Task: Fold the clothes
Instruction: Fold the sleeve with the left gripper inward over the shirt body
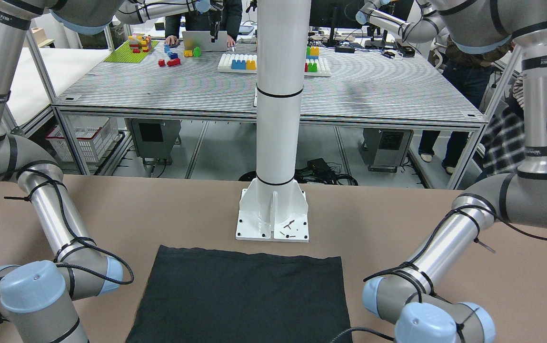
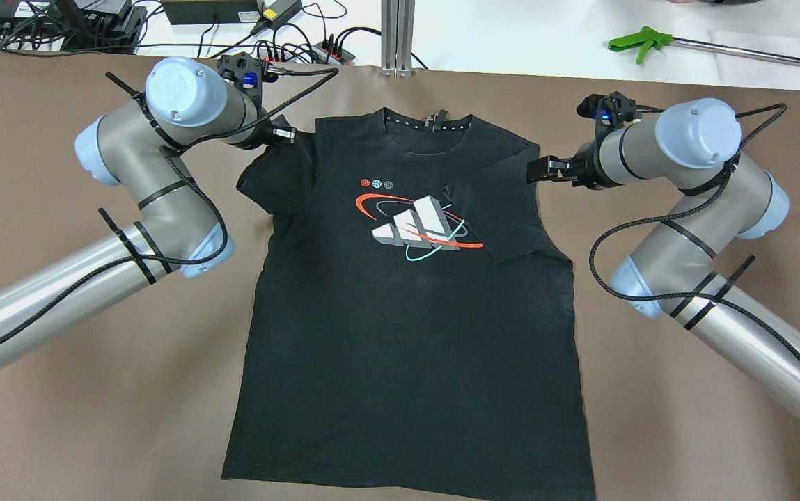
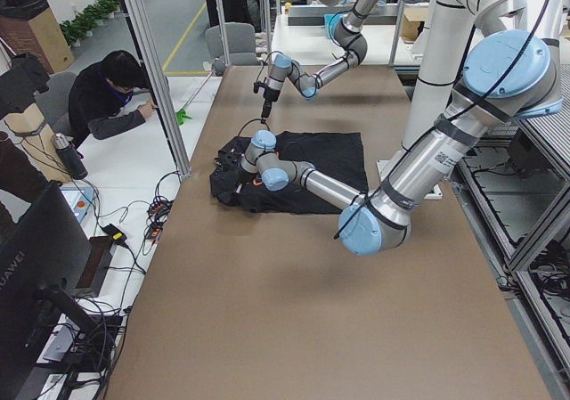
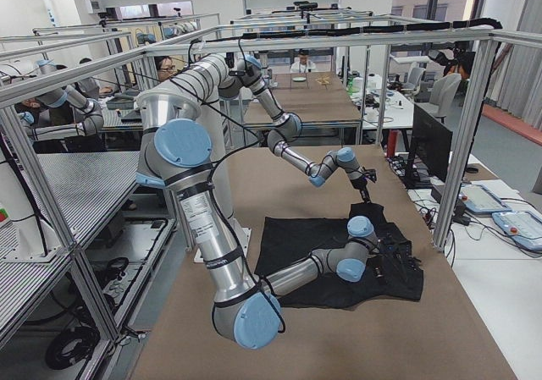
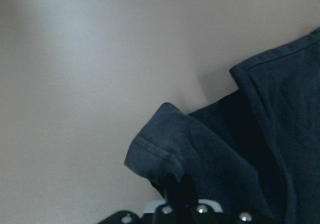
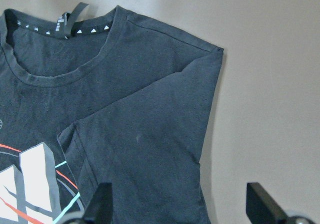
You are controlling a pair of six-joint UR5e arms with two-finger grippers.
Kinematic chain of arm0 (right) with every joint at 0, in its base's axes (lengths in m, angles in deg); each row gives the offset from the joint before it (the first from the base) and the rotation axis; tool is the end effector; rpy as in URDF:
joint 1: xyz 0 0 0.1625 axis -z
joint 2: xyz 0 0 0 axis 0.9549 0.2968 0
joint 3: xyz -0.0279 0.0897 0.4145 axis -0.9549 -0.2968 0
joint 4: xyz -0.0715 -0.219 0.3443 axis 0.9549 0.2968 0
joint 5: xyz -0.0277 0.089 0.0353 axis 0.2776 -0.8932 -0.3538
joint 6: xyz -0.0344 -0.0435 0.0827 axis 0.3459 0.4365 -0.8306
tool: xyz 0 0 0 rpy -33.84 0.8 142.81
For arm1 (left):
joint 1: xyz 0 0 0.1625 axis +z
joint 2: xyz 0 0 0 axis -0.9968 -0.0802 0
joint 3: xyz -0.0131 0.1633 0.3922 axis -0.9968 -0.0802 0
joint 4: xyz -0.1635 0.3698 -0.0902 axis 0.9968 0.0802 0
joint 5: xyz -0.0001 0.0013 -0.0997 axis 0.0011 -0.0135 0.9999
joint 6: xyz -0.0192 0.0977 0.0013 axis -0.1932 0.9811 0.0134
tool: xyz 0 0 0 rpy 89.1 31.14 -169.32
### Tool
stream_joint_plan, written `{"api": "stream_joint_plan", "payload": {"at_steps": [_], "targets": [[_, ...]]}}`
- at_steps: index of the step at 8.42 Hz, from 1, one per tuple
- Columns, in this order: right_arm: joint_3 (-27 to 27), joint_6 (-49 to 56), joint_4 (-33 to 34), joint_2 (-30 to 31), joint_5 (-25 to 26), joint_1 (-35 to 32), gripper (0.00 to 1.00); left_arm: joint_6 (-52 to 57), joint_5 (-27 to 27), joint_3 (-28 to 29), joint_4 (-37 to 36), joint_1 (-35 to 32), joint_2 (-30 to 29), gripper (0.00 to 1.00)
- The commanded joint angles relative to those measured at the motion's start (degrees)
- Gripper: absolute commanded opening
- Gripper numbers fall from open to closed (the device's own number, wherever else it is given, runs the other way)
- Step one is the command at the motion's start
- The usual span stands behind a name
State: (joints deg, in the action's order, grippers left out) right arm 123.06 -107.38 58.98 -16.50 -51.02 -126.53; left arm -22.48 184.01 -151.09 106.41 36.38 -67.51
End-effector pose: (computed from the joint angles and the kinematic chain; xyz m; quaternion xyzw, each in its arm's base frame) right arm -0.3399 -0.6225 0.3528 0.2012 -0.4791 0.0619 0.8521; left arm 0.4321 -0.6729 0.2688 0.2565 0.3973 -0.0535 0.8795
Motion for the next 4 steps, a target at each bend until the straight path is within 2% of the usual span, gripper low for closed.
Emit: {"api": "stream_joint_plan", "payload": {"at_steps": [1, 3, 4], "targets": [[-0.02, 0.78, -0.02, 0.69, 0.00, -0.08, 0.94, -11.81, -10.58, 1.96, -3.07, 8.04, -5.06, 0.00], [-0.11, 0.87, -0.02, 0.70, 0.00, -0.08, 0.94, -18.50, -14.75, 10.13, -2.89, 11.22, -11.91, 0.00], [-0.11, 0.87, -0.02, 0.70, 0.00, -0.08, 0.94, -19.32, -15.46, 11.04, -2.89, 11.93, -12.81, 0.00]]}}
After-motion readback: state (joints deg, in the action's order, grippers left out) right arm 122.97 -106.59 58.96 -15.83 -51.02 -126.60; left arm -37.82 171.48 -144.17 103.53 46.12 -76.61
